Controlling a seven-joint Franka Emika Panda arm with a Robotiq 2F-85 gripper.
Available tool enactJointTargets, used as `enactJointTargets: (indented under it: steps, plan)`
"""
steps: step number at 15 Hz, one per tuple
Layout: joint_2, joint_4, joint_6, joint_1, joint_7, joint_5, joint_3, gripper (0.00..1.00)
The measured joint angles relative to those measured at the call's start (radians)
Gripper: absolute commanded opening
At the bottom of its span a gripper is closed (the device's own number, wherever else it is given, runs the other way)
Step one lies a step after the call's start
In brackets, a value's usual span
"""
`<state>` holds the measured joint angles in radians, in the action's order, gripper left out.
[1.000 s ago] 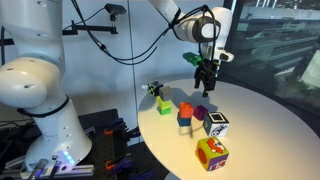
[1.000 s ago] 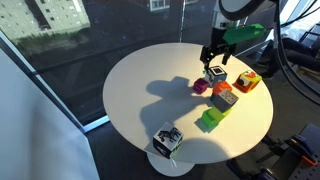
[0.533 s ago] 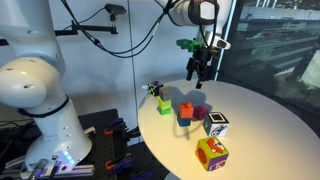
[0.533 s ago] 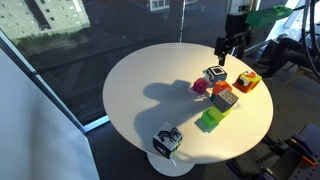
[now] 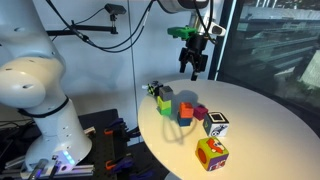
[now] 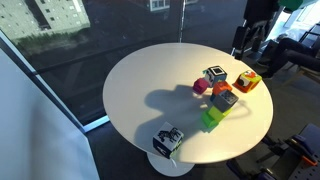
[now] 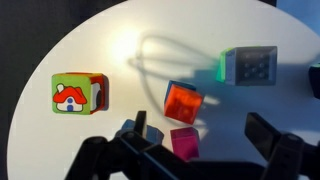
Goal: Pick up the pink block and put it on the table
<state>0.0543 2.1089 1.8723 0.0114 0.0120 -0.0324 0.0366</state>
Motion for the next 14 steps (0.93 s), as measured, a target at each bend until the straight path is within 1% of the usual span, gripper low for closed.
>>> enactJointTargets:
  steps: [7,14]
  plan:
    - [0.148,0.087,0.035,0.008,-0.005,0.002,0.002,1.0]
    - [0.22,0.15,0.121,0.018,0.022,0.003,0.006,1.0]
